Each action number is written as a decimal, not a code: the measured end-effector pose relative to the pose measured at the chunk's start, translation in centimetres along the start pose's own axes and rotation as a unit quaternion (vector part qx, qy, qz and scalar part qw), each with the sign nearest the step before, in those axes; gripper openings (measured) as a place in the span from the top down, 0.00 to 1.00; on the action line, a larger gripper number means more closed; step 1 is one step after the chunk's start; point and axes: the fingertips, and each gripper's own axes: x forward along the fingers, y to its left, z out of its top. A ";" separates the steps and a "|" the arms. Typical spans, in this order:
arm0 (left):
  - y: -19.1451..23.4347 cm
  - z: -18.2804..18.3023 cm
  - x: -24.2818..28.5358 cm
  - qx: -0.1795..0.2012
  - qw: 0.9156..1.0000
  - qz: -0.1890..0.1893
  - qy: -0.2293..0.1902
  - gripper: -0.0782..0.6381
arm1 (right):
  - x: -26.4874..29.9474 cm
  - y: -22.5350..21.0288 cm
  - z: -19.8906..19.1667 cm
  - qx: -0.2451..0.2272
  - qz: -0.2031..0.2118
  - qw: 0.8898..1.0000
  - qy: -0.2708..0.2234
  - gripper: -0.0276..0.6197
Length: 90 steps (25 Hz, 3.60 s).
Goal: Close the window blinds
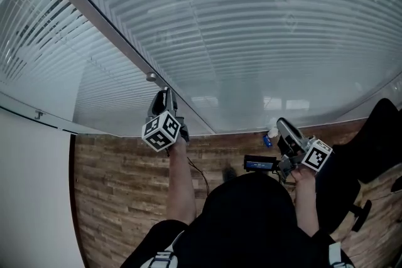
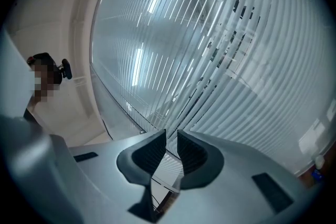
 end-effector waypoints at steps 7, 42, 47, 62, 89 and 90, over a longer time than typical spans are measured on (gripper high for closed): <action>0.0 -0.7 0.4 0.304 0.947 0.094 0.044 0.70 | -0.1 -0.2 0.1 0.000 -0.001 1.000 -0.002 0.88; -0.2 -1.3 0.7 0.294 0.951 0.091 0.033 0.70 | -0.3 -0.7 -0.9 0.002 -0.003 1.000 0.000 0.88; 0.0 -1.0 0.0 0.124 0.991 0.044 0.018 0.65 | 0.2 0.3 -0.6 -0.006 -0.005 1.000 -0.002 0.88; -1.1 0.0 -0.6 0.276 0.960 0.043 0.026 0.70 | 0.2 2.7 -2.2 -0.026 -0.007 1.000 -0.001 0.88; -8.2 -1.3 -19.3 -0.101 0.939 -0.326 -0.034 0.76 | -6.4 10.3 -7.8 -0.015 -0.022 1.000 0.013 0.88; -8.7 -1.5 -20.9 -0.112 0.935 -0.336 -0.033 0.76 | -7.6 10.6 -8.2 -0.010 -0.016 1.000 0.008 0.88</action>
